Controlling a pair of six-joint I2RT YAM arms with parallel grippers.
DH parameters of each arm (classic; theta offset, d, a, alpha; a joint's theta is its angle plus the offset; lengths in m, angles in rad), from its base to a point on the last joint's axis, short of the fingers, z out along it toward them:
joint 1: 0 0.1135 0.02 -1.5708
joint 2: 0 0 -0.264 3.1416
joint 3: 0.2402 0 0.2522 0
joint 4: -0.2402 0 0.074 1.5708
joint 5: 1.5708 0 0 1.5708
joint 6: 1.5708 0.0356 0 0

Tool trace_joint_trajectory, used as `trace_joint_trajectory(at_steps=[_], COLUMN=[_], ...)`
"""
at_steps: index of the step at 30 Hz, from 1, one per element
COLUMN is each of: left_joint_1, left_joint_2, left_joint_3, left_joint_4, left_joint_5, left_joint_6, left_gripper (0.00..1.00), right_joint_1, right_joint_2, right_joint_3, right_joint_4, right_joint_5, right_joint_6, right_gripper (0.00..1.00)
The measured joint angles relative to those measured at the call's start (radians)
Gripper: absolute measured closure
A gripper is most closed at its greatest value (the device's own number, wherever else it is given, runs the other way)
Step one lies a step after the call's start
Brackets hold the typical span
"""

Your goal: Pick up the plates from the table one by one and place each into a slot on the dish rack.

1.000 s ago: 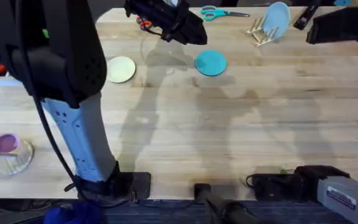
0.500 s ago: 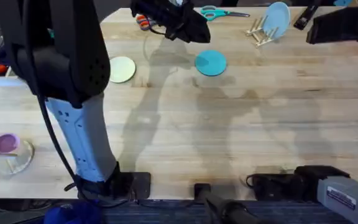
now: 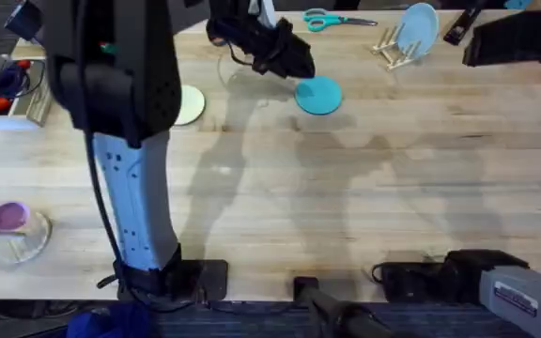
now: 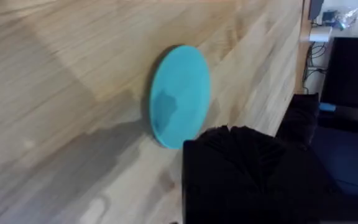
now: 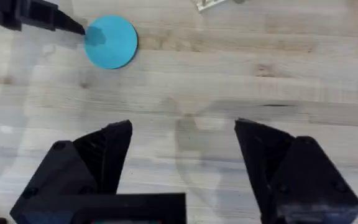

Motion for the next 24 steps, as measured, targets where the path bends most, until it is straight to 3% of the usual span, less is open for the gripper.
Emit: trace_joint_trajectory(at_steps=[7, 9, 24], left_joint_1=[0.000, 0.003, 0.008], left_joint_2=[0.122, 0.148, 0.170], left_joint_3=[0.000, 0.000, 0.014], left_joint_4=[0.046, 0.047, 0.041], left_joint_5=[-0.006, 0.026, 0.060], left_joint_6=[-0.004, -0.016, -0.037], left_gripper=[0.961, 0.961, 0.961], right_joint_1=[0.000, 0.000, 0.000], right_joint_2=[0.000, 0.000, 0.000], right_joint_3=[0.000, 0.000, 0.000], right_joint_4=[0.000, 0.000, 0.000], right_joint_5=[0.000, 0.000, 0.000], right_joint_6=[0.000, 0.000, 0.000], right_gripper=[0.007, 0.007, 0.007])
